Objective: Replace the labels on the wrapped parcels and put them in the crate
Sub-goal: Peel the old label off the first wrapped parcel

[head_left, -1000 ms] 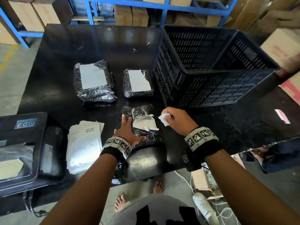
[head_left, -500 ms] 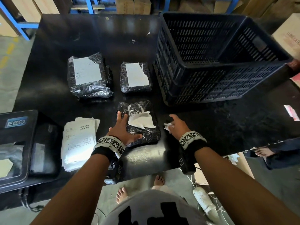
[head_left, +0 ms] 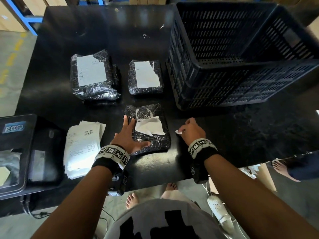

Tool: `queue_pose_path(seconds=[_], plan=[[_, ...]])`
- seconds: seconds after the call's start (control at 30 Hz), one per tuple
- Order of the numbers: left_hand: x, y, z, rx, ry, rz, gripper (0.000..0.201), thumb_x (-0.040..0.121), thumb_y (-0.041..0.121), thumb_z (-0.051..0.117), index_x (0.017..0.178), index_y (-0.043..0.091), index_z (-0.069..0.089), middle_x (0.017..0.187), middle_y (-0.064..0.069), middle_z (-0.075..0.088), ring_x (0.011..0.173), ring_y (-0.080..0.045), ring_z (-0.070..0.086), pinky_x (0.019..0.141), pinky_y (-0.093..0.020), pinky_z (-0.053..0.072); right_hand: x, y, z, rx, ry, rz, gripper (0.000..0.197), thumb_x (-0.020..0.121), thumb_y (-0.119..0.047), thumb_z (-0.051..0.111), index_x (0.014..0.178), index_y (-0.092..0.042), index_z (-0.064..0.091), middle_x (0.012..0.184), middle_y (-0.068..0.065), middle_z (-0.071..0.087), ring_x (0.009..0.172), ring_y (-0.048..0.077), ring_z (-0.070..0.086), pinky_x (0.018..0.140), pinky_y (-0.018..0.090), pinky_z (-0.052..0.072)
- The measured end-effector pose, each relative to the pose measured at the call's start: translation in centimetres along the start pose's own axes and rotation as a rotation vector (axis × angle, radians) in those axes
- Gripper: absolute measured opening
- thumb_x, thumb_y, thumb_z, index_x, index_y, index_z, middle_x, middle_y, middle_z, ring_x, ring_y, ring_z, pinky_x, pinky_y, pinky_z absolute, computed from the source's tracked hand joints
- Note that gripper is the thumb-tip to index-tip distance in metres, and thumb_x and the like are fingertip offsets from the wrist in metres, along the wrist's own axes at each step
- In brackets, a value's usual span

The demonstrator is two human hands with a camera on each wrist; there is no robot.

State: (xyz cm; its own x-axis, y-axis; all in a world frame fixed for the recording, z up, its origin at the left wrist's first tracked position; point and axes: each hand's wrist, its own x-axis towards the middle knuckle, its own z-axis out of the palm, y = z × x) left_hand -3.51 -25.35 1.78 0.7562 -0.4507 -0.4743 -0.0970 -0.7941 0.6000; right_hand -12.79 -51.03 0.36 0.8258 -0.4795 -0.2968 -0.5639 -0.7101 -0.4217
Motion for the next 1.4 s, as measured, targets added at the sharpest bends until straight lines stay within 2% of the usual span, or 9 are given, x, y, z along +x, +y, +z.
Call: queue_pose_path(seconds=[0.17, 0.37, 0.47, 0.57, 0.63, 0.8, 0.93, 1.03, 1.4], plan=[[0.0, -0.2, 0.0, -0.015, 0.000, 0.010, 0.128, 0.050, 0.070, 0.076, 0.149, 0.035, 0.003, 0.153, 0.020, -0.025, 0.141, -0.021, 0.030, 0.112, -0.054, 0.027, -0.3, -0.2, -0.6, -0.170, 0.006, -0.042, 0.017, 0.089, -0.037, 0.063, 0.104, -0.032, 0.070, 0.115, -0.002, 0.056, 0.111, 0.022, 0.050, 0.090, 0.039, 0.045], [0.0, -0.2, -0.1, -0.020, -0.012, 0.012, 0.128, 0.049, 0.072, 0.075, 0.149, 0.037, 0.002, 0.151, 0.021, -0.027, 0.139, -0.021, 0.032, 0.112, -0.054, 0.028, 0.0, -0.3, -1.2, -0.181, -0.089, 0.032, 0.070, 0.088, -0.043, 0.062, 0.148, -0.030, 0.028, 0.137, 0.002, 0.053, 0.129, 0.027, 0.041, 0.103, 0.046, 0.037], [0.0, -0.2, -0.1, -0.020, -0.014, 0.011, 0.128, 0.051, 0.071, 0.075, 0.149, 0.036, 0.002, 0.151, 0.021, -0.028, 0.139, -0.020, 0.033, 0.112, -0.054, 0.028, 0.1, -0.9, -1.5, -0.225, -0.094, 0.069, 0.090, 0.083, -0.044, 0.068, 0.152, -0.025, 0.014, 0.143, 0.009, 0.039, 0.132, 0.030, 0.034, 0.104, 0.047, 0.036], [-0.1, 0.0, -0.1, -0.013, -0.006, 0.011, 0.126, 0.053, 0.068, 0.076, 0.149, 0.036, 0.002, 0.151, 0.022, -0.028, 0.140, -0.019, 0.031, 0.113, -0.054, 0.027, 0.0, -2.3, -2.5, -0.152, 0.001, -0.023, 0.078, 0.081, -0.038, 0.067, 0.147, -0.022, 0.030, 0.144, 0.008, 0.031, 0.132, 0.029, 0.030, 0.106, 0.043, 0.036], [-0.1, 0.0, -0.1, -0.012, -0.009, 0.004, 0.125, 0.054, 0.067, 0.077, 0.149, 0.037, 0.001, 0.150, 0.023, -0.029, 0.140, -0.019, 0.031, 0.113, -0.054, 0.027, 0.0, -3.9, -3.5, -0.021, 0.052, -0.223, 0.063, 0.084, -0.034, 0.063, 0.141, -0.022, 0.041, 0.141, 0.003, 0.037, 0.132, 0.024, 0.032, 0.108, 0.040, 0.036], [-0.1, -0.1, -0.2, 0.012, -0.015, -0.020, 0.126, 0.050, 0.075, 0.072, 0.146, 0.043, -0.003, 0.139, 0.035, -0.034, 0.139, -0.030, 0.032, 0.109, -0.054, 0.033, 0.1, -9.1, -4.5, -0.045, -0.093, -0.609, 0.053, 0.088, -0.033, 0.060, 0.139, -0.026, 0.048, 0.141, -0.005, 0.048, 0.134, 0.017, 0.035, 0.110, 0.039, 0.034], [-0.3, 0.0, -0.2, 0.042, -0.012, -0.040, 0.127, 0.048, 0.079, 0.068, 0.146, 0.044, -0.005, 0.137, 0.034, -0.037, 0.139, -0.032, 0.033, 0.107, -0.055, 0.035, 0.4, -11.8, -3.6, -0.247, -0.115, -0.677, 0.037, 0.092, -0.032, 0.059, 0.129, -0.027, 0.061, 0.131, -0.004, 0.060, 0.124, 0.019, 0.050, 0.104, 0.038, 0.041], [-0.7, 0.7, -0.3, 0.111, -0.013, -0.058, 0.121, 0.058, 0.074, 0.068, 0.149, 0.038, -0.003, 0.148, 0.024, -0.032, 0.139, -0.024, 0.034, 0.114, -0.058, 0.017, 0.4, -12.2, -3.6, -0.272, -0.066, -0.686, 0.020, 0.093, -0.028, 0.057, 0.106, -0.023, 0.073, 0.109, -0.005, 0.071, 0.104, 0.018, 0.063, 0.093, 0.032, 0.044], [-1.8, 2.2, -1.0, 0.222, -0.061, -0.127, 0.112, 0.067, 0.072, 0.063, 0.149, 0.038, -0.005, 0.152, 0.016, -0.029, 0.134, -0.019, 0.042, 0.114, -0.060, -0.001, -0.4, -12.0, -4.2, -0.227, -0.096, -0.714, 0.015, 0.093, -0.026, 0.061, 0.089, -0.017, 0.072, 0.095, -0.005, 0.068, 0.092, 0.015, 0.060, 0.085, 0.025, 0.041]])
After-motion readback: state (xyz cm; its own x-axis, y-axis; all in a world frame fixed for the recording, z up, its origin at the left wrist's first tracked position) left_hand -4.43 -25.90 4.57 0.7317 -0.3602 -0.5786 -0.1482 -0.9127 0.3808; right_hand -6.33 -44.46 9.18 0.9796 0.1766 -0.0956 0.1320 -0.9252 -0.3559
